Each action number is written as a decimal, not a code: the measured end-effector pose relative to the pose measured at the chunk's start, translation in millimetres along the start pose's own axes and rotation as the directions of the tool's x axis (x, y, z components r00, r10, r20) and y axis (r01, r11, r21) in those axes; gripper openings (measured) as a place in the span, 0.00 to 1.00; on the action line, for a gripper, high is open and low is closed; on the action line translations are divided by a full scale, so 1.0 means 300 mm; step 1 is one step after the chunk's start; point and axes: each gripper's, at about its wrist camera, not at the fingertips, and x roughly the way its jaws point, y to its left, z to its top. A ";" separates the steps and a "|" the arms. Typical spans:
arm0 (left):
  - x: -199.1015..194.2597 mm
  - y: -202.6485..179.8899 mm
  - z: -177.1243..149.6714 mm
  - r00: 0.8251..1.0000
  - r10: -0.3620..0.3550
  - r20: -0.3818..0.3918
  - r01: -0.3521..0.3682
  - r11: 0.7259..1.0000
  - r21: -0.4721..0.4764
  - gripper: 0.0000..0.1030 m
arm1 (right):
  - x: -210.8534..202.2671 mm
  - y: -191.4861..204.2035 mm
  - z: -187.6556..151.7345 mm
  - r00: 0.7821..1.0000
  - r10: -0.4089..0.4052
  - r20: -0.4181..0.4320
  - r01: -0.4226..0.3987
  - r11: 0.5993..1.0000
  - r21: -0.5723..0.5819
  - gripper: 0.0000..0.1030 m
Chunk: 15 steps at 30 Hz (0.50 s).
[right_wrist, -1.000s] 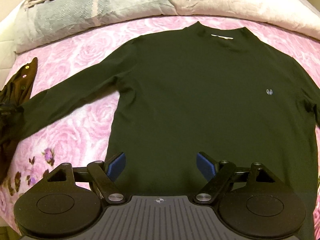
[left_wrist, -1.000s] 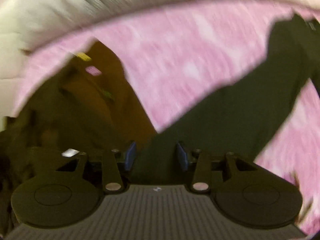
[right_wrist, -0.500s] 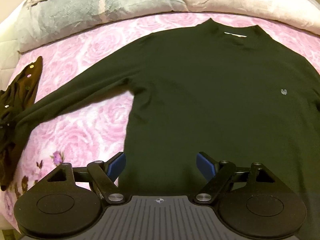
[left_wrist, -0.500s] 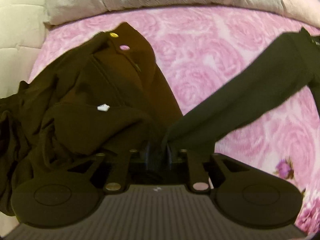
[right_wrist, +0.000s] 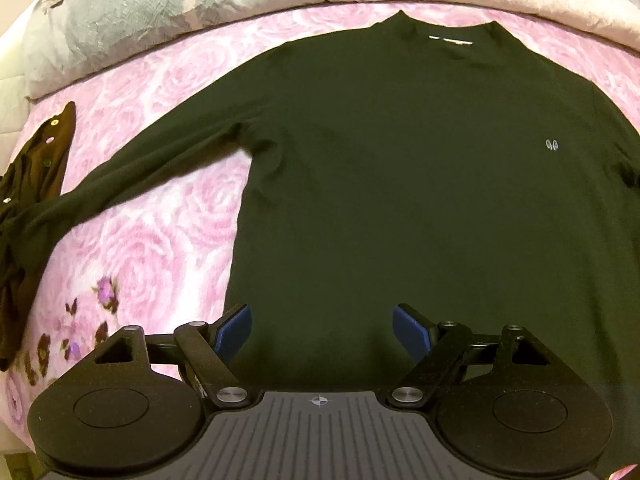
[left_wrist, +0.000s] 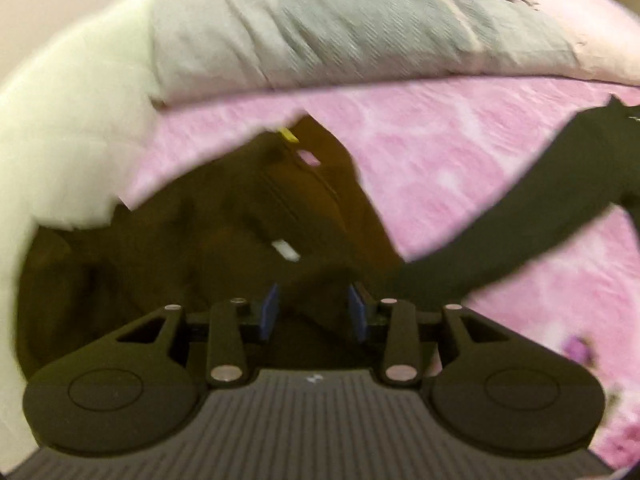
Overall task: Fold clothes
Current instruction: 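Open the left gripper and release the straightened sleeve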
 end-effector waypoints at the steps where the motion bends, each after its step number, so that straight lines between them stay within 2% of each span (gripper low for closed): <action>1: 0.002 -0.010 -0.019 0.999 -0.032 -0.025 0.032 0.999 -0.015 0.32 | -0.001 0.004 -0.004 1.000 0.002 -0.002 -0.002 1.000 0.000 0.78; 4: 0.064 -0.065 -0.081 0.993 -0.090 -0.081 0.084 0.994 -0.072 0.32 | 0.002 0.013 -0.012 1.000 0.008 -0.007 -0.008 1.000 -0.006 0.78; 6: 0.118 -0.071 -0.094 0.989 -0.118 -0.088 0.106 0.985 -0.139 0.30 | 0.001 0.023 -0.013 1.000 0.009 -0.007 -0.010 1.000 -0.018 0.78; 7: 0.144 -0.072 -0.098 0.987 -0.134 -0.088 0.117 0.978 -0.174 0.26 | -0.001 0.025 -0.012 1.000 0.008 -0.009 -0.008 1.000 -0.025 0.78; 8: 0.156 -0.069 -0.096 0.985 -0.149 -0.088 0.130 0.973 -0.193 0.05 | -0.005 0.026 -0.012 1.000 0.004 -0.008 -0.004 0.999 -0.032 0.78; 11: 0.124 -0.031 -0.072 0.979 -0.186 -0.089 0.161 0.960 -0.230 0.05 | -0.025 0.022 -0.010 1.000 -0.011 -0.002 0.011 0.999 -0.037 0.78; 13: 0.044 0.016 -0.062 0.978 -0.181 -0.100 0.157 0.964 -0.215 0.05 | -0.049 0.011 -0.006 1.000 -0.021 0.014 0.021 0.999 -0.025 0.78; 15: 0.004 0.050 -0.060 0.967 -0.214 -0.141 0.182 0.960 -0.212 0.06 | -0.063 -0.003 -0.002 0.999 -0.031 0.026 0.031 0.999 -0.010 0.78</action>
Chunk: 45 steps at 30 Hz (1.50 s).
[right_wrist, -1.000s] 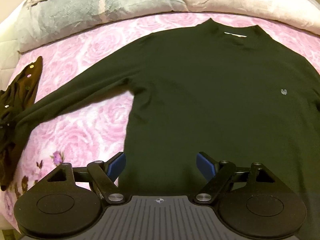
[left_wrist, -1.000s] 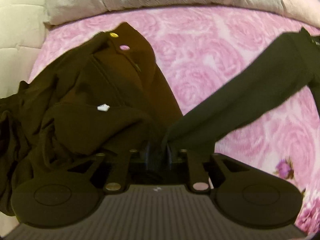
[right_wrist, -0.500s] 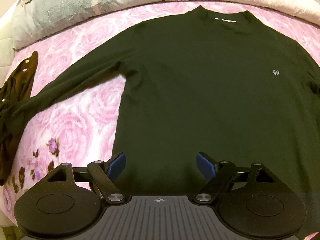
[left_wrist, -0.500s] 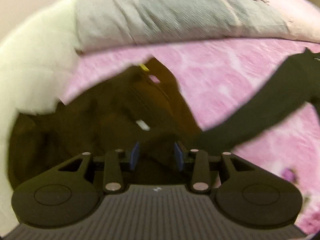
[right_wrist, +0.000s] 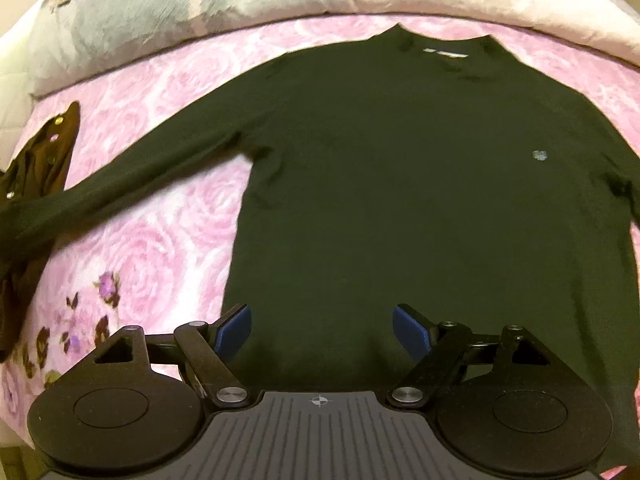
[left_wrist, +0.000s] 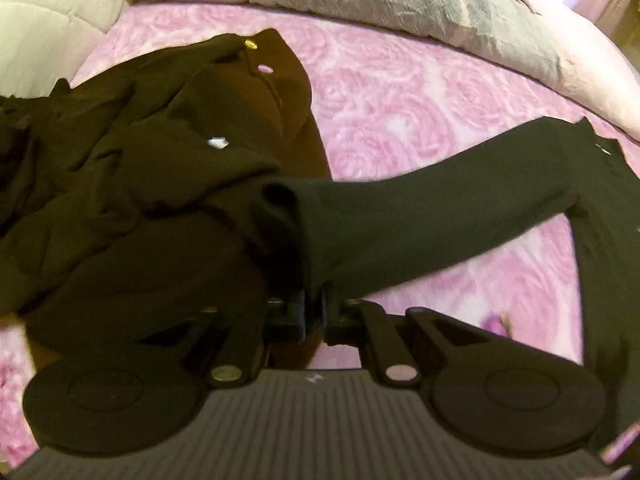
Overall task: Fold clothes
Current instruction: 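Open the left gripper and release the straightened sleeve, then move the right gripper to the sleeve cuff beside the brown garment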
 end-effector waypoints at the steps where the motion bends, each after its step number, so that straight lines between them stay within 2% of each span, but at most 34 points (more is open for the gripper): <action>1: -0.007 0.007 -0.001 0.999 -0.017 -0.037 0.017 1.000 0.007 0.06 | -0.004 -0.007 0.001 1.000 -0.005 0.004 0.005 1.000 0.009 0.78; 2: -0.006 0.008 -0.002 0.999 -0.016 -0.049 0.017 1.000 0.017 0.07 | -0.002 -0.013 0.000 1.000 -0.010 0.004 0.010 1.000 0.020 0.78; 8: 0.038 0.016 -0.022 0.991 0.115 -0.075 -0.112 0.993 0.041 0.11 | -0.021 -0.017 -0.020 1.000 0.006 0.009 -0.006 0.999 0.053 0.78; 10: 0.027 0.008 -0.034 0.991 0.114 -0.067 -0.111 0.993 0.048 0.15 | -0.041 -0.017 -0.036 1.000 0.005 0.017 -0.006 0.998 0.056 0.78; 12: -0.002 -0.018 -0.042 0.994 0.102 -0.045 -0.099 0.993 0.066 0.24 | -0.065 -0.026 -0.056 1.000 -0.004 0.023 0.003 0.998 0.069 0.78; 15: -0.047 -0.088 -0.060 0.996 0.082 -0.023 -0.079 0.991 0.110 0.29 | -0.104 -0.051 -0.084 0.998 -0.046 0.034 0.043 0.994 0.105 0.79; 19: -0.097 -0.226 -0.089 1.000 0.015 -0.011 -0.013 0.988 0.151 0.38 | -0.187 -0.105 -0.107 0.991 -0.116 0.066 0.106 0.983 0.147 0.79; 21: -0.124 -0.311 -0.118 1.000 -0.008 -0.005 0.009 0.982 0.188 0.47 | -0.240 -0.141 -0.117 0.985 -0.147 0.085 0.132 0.978 0.163 0.79; 22: -0.135 -0.356 -0.133 1.000 -0.022 -0.008 0.023 0.977 0.212 0.48 | -0.267 -0.159 -0.122 0.982 -0.162 0.095 0.145 0.975 0.172 0.92; 23: -0.146 -0.399 -0.148 0.999 -0.035 -0.010 0.036 0.971 0.235 0.49 | -0.294 -0.182 -0.126 0.979 -0.174 0.103 0.153 0.971 0.182 1.00; 28: -0.224 -0.618 -0.242 0.996 -0.085 -0.011 0.084 0.942 0.325 0.51 | -0.416 -0.299 -0.164 0.973 -0.183 0.144 0.148 0.964 0.223 1.00; 33: -0.327 -0.825 -0.334 0.996 -0.088 0.015 0.076 0.918 0.388 0.62 | -0.525 -0.399 -0.228 0.972 -0.167 0.164 0.127 0.965 0.228 1.00; 38: -0.428 -1.010 -0.402 0.994 -0.096 0.046 0.067 0.902 0.426 0.68 | -0.646 -0.484 -0.320 0.974 -0.121 0.189 0.077 0.971 0.227 1.00; 42: -0.503 -1.134 -0.444 0.991 -0.096 0.090 0.045 0.891 0.451 0.80 | -0.718 -0.536 -0.393 0.975 -0.115 0.192 0.071 0.972 0.226 1.00; 45: -0.536 -1.197 -0.463 0.990 -0.092 0.107 0.031 0.881 0.472 0.84 | -0.749 -0.557 -0.426 0.974 -0.121 0.190 0.080 0.975 0.209 1.00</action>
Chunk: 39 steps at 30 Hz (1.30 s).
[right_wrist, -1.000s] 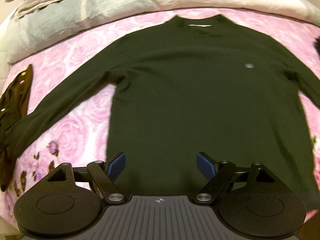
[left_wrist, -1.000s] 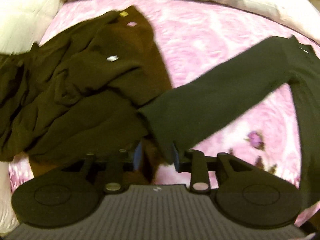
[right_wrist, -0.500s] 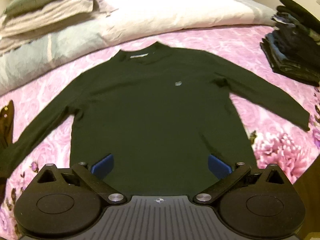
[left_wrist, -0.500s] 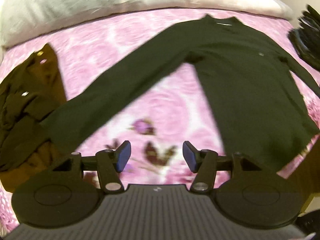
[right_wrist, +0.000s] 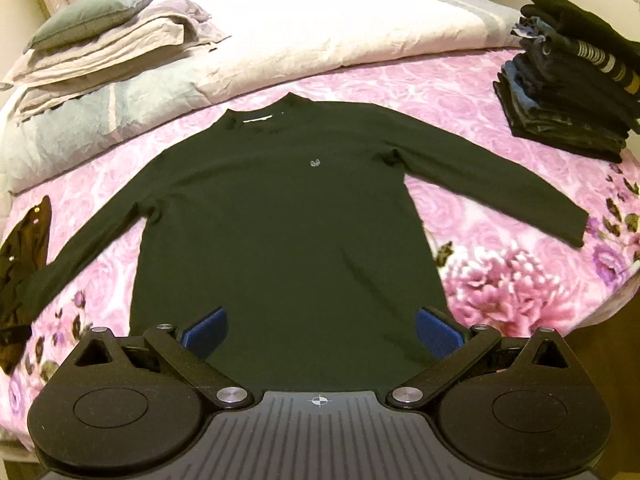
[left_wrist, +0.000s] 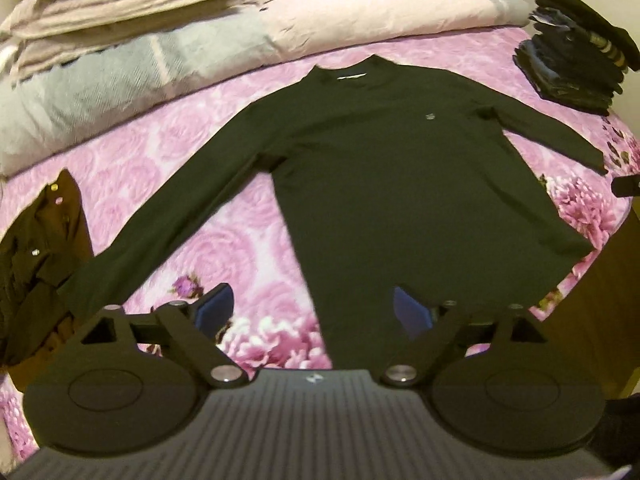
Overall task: Fold clothes
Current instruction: 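Move the right gripper to the sleeve cuff beside the brown garment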
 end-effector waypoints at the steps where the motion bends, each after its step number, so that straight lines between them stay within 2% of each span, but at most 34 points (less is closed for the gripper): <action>1: -0.007 -0.014 0.005 1.000 0.004 0.003 -0.004 1.000 0.007 0.85 | -0.010 -0.008 -0.007 1.000 -0.002 0.000 0.002 1.000 -0.007 1.00; 16: -0.084 -0.078 0.039 0.997 0.070 0.043 -0.071 0.997 0.005 0.88 | -0.038 -0.030 -0.039 0.999 0.032 0.012 -0.032 0.998 -0.058 1.00; 22: -0.121 -0.042 -0.013 0.993 0.111 0.038 -0.110 0.994 -0.025 0.88 | -0.018 -0.018 -0.031 0.998 0.057 0.003 -0.056 0.995 -0.082 1.00; 26: -0.166 0.026 -0.092 0.984 0.177 0.018 -0.175 0.982 -0.071 0.88 | 0.015 0.053 -0.033 0.994 0.110 -0.016 -0.111 0.984 -0.142 1.00; 29: -0.204 0.104 -0.161 0.973 0.231 -0.004 -0.230 0.966 -0.116 0.89 | 0.047 0.149 -0.029 0.987 0.156 -0.042 -0.162 0.961 -0.226 1.00; 31: -0.215 0.179 -0.202 0.965 0.261 -0.023 -0.261 0.953 -0.154 0.89 | 0.054 0.247 -0.029 0.987 0.154 -0.035 -0.157 0.936 -0.314 1.00; 34: -0.220 0.303 -0.254 0.953 0.297 -0.053 -0.302 0.931 -0.206 0.89 | 0.049 0.407 -0.035 0.979 0.205 -0.004 -0.186 0.879 -0.439 1.00; 39: -0.200 0.524 -0.321 0.945 0.322 -0.059 -0.326 0.913 -0.244 0.89 | 0.113 0.727 -0.056 0.953 0.300 -0.054 -0.275 0.770 -0.577 0.99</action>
